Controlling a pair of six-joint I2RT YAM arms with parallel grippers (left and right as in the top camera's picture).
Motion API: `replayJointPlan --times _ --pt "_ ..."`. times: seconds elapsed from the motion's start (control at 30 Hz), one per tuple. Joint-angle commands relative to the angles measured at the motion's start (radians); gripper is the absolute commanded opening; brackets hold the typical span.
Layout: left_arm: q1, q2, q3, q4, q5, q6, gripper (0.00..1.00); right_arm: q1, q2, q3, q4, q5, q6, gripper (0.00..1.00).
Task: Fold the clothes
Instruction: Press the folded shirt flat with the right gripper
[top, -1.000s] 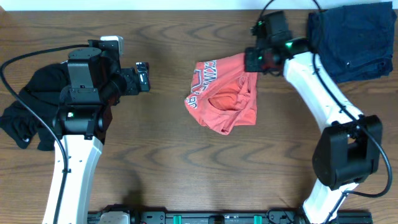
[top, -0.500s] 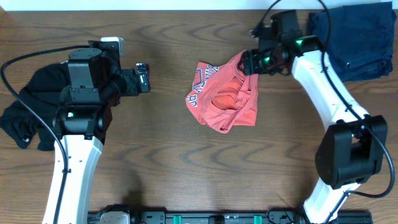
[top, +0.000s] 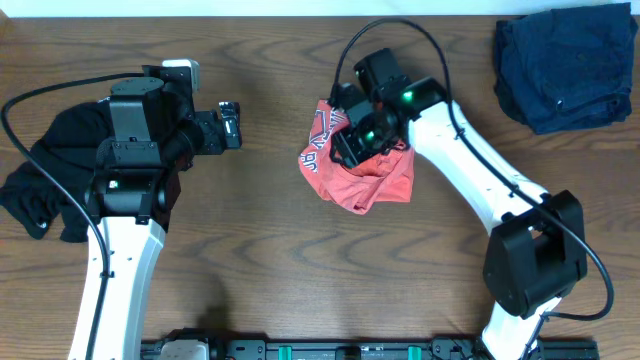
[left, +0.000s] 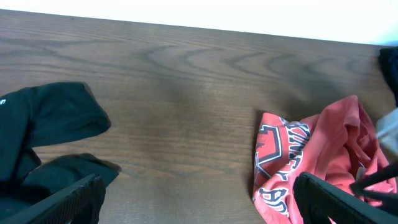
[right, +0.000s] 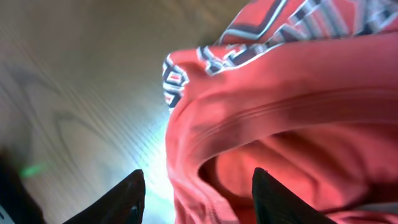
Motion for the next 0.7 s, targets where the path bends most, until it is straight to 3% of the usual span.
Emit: replayJointPlan --times 0.0,0.2,0.4,0.67 --pt "0.005 0.000 0.015 0.000 -0.013 -0.001 0.98 0.021 -0.027 -0.081 0.023 0.005 -0.027 0.55" --pt "0.005 0.000 0.015 -0.003 -0.013 -0.001 0.98 0.032 -0.027 -0.153 0.093 -0.045 -0.028 0.52" --pt "0.005 0.000 0.015 -0.007 -0.013 -0.001 0.98 0.050 -0.027 -0.157 0.131 -0.045 -0.027 0.41" --pt "0.005 0.000 0.015 -0.023 -0.013 -0.001 0.98 0.048 -0.027 -0.157 0.158 -0.029 0.013 0.01"
